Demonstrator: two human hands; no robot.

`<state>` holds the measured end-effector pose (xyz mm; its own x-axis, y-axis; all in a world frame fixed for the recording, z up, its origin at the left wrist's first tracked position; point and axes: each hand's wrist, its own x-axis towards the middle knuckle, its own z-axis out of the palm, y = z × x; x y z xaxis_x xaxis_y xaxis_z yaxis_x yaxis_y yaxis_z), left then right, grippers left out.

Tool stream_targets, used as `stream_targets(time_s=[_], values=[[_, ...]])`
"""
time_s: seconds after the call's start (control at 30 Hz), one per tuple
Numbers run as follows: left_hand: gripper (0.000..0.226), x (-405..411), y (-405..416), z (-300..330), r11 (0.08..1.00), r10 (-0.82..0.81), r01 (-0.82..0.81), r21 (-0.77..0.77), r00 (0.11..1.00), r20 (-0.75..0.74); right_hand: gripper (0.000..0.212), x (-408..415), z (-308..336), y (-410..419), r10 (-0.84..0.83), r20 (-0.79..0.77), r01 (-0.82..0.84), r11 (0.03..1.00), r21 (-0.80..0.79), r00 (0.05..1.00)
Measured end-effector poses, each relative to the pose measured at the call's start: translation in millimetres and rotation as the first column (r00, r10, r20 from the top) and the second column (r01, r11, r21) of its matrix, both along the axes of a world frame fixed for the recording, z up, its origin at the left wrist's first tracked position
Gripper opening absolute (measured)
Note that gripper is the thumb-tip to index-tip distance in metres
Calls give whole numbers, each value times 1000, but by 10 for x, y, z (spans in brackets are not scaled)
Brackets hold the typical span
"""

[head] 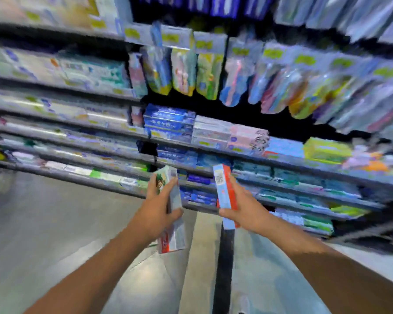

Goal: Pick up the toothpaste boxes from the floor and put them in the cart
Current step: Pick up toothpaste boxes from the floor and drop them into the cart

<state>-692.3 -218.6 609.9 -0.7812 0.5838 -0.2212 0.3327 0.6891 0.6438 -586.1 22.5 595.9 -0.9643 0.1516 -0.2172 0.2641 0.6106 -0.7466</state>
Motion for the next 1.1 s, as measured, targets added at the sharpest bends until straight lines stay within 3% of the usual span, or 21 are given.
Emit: stream_targets(time_s=[0.23, 0.5, 0.7, 0.9, 1.1], values=[[78, 731, 1488, 598, 933, -357, 358, 28, 933, -36, 107, 1370, 516, 1082, -376, -32, 373, 925, -77, 926], [78, 2254, 3377, 734, 697, -715, 716, 40, 698, -39, 106, 3645, 687, 2162, -686, -66, 684, 728, -46, 725], [77, 3876, 4585, 861, 519, -852, 855, 22, 519, -71, 110, 5468, 676, 2792, -882, -5, 879, 471, -65, 472], [77, 5292, 5518, 971, 368, -926, 928, 55, 371, -62, 101, 6778, 847, 3171, -945, -68, 946, 322, -31, 320], [72, 6043, 6469, 928, 231, -971, 971, 59, 234, -49, 98, 7587, 779, 3705, -984, -51, 984, 173, -53, 170]])
